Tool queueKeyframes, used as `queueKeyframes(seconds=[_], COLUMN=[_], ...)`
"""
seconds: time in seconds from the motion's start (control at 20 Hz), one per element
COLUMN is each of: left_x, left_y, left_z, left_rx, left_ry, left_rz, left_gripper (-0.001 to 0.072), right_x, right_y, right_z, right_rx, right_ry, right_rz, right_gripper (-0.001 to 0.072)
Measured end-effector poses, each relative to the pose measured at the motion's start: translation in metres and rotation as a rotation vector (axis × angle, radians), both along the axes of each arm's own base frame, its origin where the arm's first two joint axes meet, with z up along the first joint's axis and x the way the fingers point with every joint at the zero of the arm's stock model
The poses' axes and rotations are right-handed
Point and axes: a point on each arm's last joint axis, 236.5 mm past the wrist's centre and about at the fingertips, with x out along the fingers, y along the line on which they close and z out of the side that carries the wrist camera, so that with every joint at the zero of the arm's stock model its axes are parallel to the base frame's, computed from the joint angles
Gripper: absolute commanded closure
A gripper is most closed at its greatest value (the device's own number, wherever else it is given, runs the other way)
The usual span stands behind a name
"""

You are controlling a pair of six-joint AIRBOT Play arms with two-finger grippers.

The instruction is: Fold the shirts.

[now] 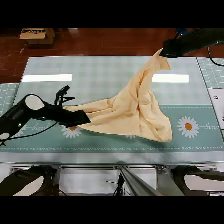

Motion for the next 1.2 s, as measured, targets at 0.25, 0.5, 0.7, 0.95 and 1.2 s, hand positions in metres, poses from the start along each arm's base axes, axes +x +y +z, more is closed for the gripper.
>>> queueKeyframes(seconds=[0.25,0.5,0.7,0.95,1.2], left_x=[0.005,-0.004,-0.021,-0.044,-0.063], left_y=[-0.007,-0.042,-0.062,-0.074,-0.067], left_z=[-0.003,0.006,-0.01,-0.026,-0.044], left_rx=[-0.005,-0.088,-0.09,-0.089,-0.064], left_ry=[-0.016,-0.01,0.05,0.162,0.237], left_rz=[0.01,-0.024,-0.074,-0.101,-0.068], left_gripper=[0.0092,0.0092,0.0092,0.0103,0.0103], right_x=[0.004,0.007,0.008,0.007,0.006], right_y=[-0.007,-0.01,-0.011,-0.011,-0.011], right_z=[-0.001,0.0,0.0,-0.001,-0.002], right_rx=[-0.029,-0.04,-0.042,-0.044,-0.045], right_ry=[-0.015,-0.028,-0.03,-0.024,-0.019], right_rz=[-0.014,-0.022,-0.024,-0.023,-0.021], right_gripper=[0.0672,0.0672,0.0672,0.0672,0.0672])
